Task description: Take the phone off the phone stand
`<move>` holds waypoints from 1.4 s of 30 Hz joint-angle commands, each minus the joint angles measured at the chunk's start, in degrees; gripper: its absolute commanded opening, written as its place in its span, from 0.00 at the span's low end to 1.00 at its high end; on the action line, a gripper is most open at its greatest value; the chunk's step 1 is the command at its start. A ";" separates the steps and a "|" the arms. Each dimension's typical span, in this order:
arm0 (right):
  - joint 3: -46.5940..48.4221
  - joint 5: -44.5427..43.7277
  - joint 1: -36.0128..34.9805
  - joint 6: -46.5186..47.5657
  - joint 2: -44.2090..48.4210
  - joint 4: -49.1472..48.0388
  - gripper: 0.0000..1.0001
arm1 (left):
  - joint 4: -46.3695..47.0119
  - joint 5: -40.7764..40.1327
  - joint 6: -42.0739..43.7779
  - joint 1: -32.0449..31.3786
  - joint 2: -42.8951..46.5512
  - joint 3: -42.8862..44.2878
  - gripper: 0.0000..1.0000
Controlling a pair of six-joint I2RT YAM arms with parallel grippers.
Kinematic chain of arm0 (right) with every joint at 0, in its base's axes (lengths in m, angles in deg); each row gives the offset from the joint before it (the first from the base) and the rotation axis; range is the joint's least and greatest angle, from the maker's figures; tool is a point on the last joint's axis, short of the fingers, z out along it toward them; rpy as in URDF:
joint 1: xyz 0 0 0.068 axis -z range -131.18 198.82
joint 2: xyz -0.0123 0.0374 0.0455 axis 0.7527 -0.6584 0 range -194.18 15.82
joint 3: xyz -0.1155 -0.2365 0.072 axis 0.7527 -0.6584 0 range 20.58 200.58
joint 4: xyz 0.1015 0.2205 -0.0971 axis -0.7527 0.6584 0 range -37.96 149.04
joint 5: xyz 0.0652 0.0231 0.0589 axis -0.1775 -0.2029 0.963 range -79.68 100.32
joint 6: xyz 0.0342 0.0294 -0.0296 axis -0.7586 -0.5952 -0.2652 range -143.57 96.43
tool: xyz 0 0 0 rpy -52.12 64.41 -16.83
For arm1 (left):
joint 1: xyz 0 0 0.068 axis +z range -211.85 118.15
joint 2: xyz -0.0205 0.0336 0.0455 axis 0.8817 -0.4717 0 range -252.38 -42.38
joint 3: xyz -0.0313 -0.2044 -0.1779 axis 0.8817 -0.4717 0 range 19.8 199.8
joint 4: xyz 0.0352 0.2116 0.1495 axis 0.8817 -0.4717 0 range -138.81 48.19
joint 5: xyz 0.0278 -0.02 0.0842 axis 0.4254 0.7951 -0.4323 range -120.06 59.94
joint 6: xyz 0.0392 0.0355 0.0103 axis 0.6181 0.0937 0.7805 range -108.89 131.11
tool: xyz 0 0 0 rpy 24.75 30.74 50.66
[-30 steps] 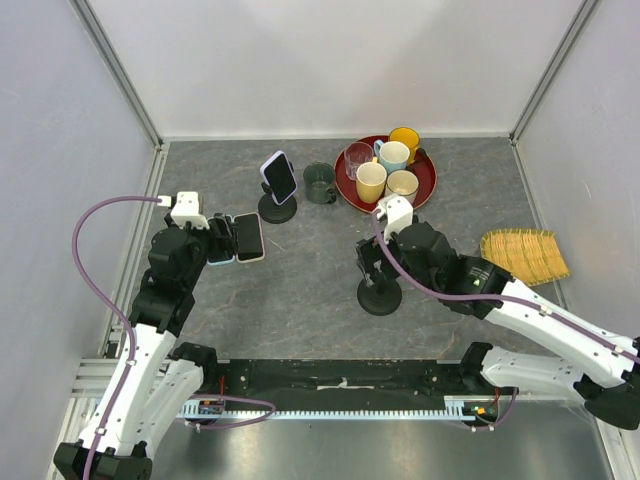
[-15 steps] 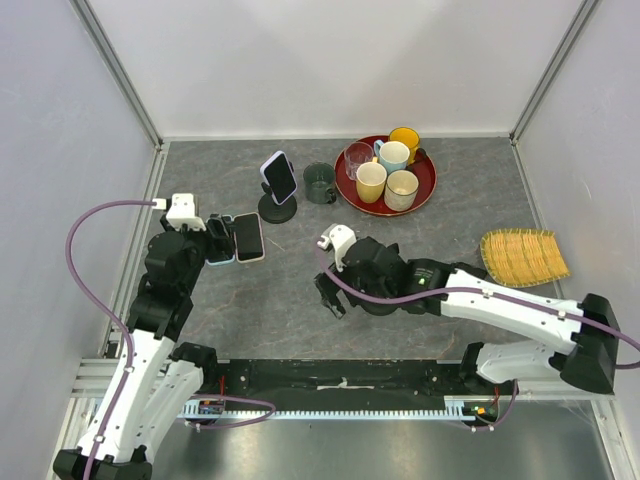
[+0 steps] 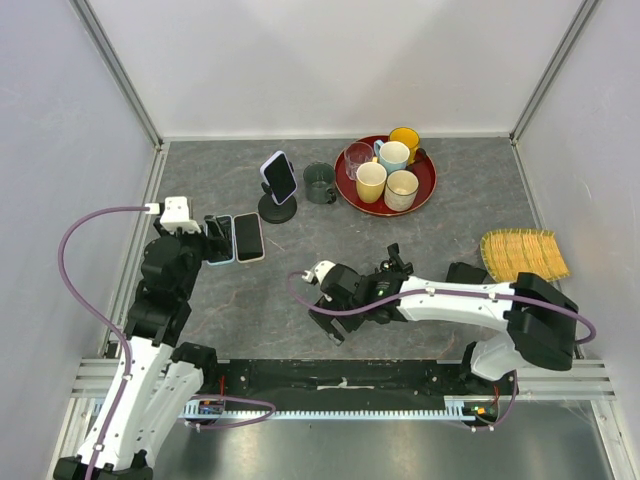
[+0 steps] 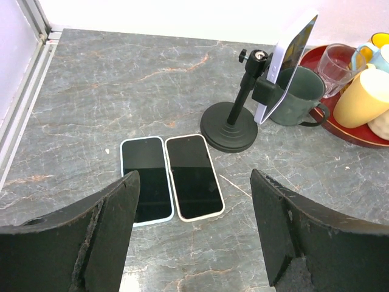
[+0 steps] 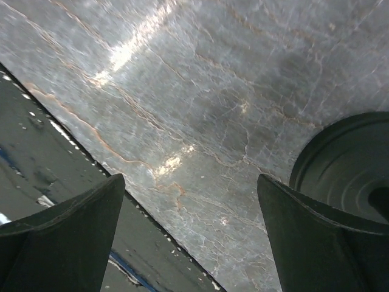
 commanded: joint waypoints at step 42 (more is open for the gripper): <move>-5.84 -3.83 37.43 -0.13 0.41 -6.39 0.98 | 2.75 0.57 1.73 -0.60 -0.64 -0.23 0.79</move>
